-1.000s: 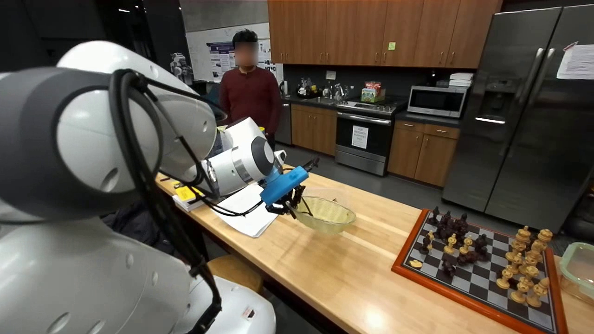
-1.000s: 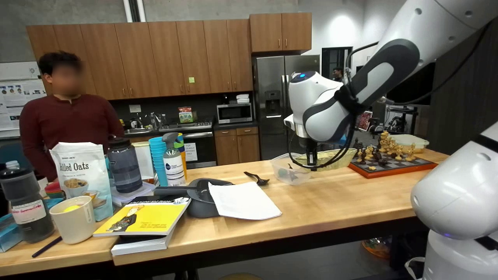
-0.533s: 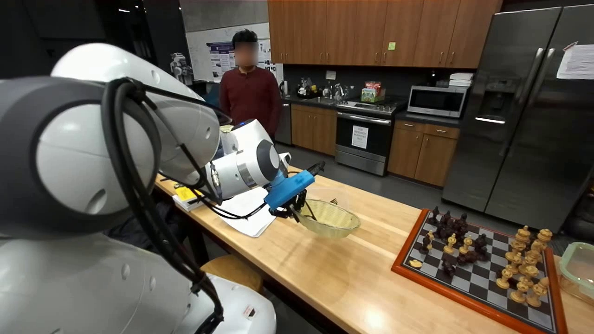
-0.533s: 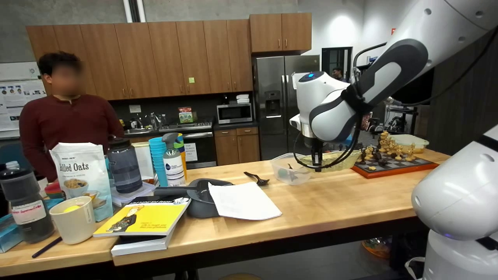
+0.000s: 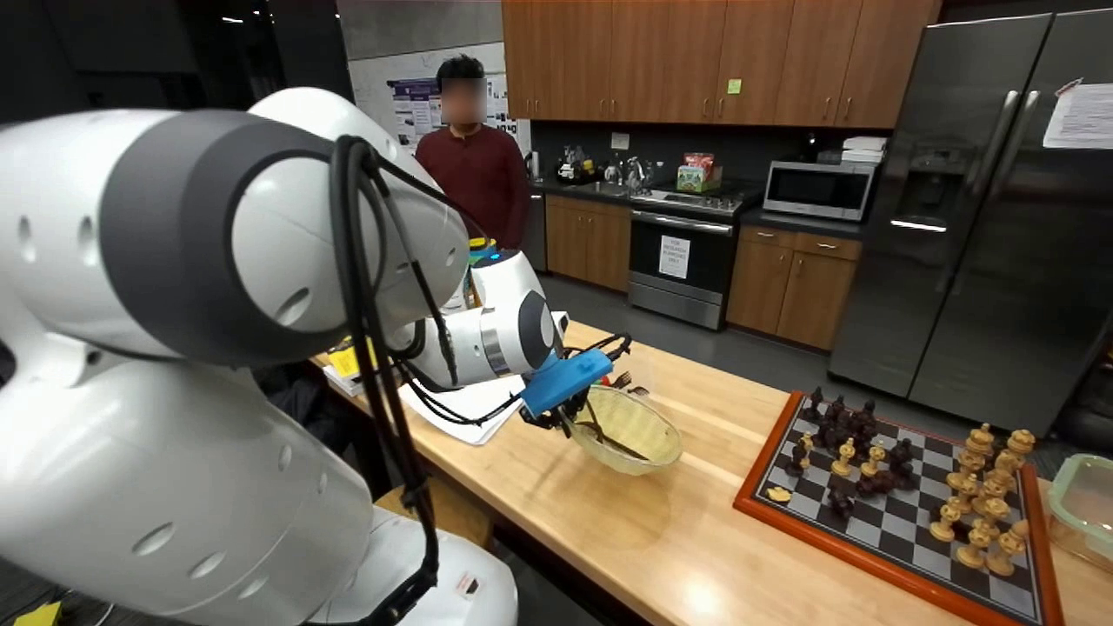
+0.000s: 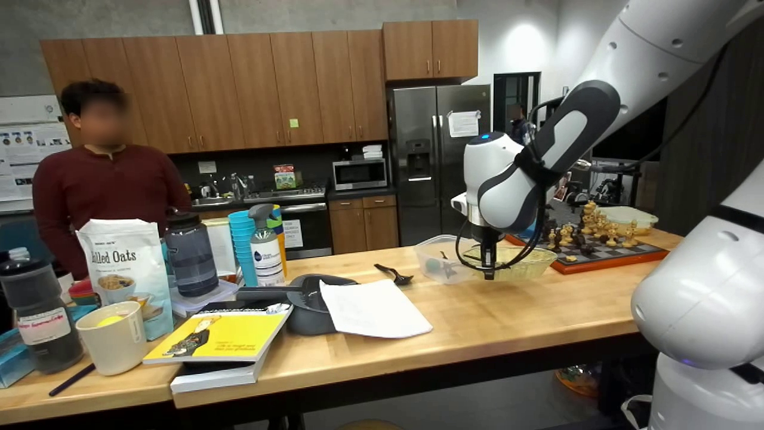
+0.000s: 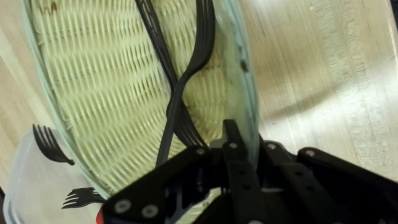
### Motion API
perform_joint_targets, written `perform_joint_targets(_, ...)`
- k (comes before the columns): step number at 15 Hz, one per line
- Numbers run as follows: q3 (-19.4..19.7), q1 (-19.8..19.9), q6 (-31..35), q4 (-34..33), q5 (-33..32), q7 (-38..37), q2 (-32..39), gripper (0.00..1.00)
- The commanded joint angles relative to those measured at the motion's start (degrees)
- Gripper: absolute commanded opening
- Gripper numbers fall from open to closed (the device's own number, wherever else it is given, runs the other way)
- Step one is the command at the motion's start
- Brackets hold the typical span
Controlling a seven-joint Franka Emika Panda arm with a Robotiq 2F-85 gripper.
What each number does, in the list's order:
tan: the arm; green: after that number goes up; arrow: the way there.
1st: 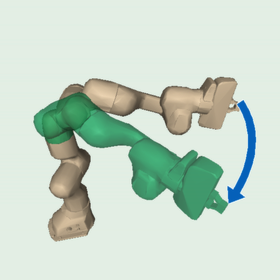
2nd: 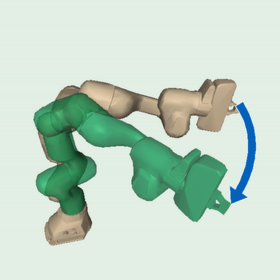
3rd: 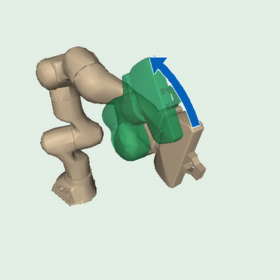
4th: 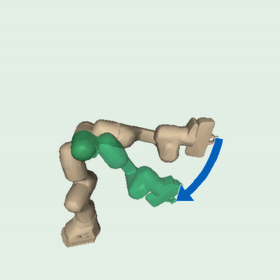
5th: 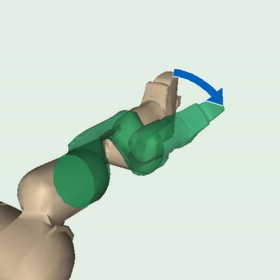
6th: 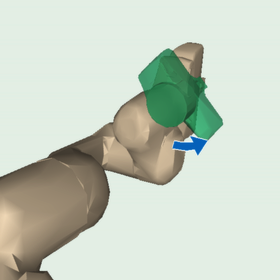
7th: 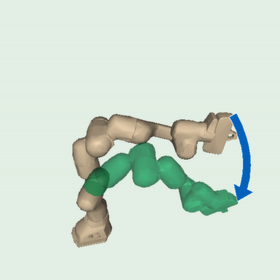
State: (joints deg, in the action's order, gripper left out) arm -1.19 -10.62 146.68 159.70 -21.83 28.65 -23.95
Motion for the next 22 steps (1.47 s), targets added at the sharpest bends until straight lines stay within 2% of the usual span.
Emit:
perform_joint_targets(1, 2.51, 0.14, 4.28, -0.04, 2.43, 3.61, 5.09, 0.02)
perform_joint_targets(5, 2.35, -0.08, 6.59, -0.45, 3.51, 4.59, 8.26, 0.02)
perform_joint_targets(10, -0.67, 0.05, 5.39, -2.35, 2.10, 2.66, 10.33, 0.02)
perform_joint_targets(16, -3.78, 0.27, 3.97, -3.65, 0.95, 1.46, 10.34, 0.02)
perform_joint_targets(22, -4.83, 0.37, 3.47, -3.74, 0.58, 1.12, 9.92, 0.02)
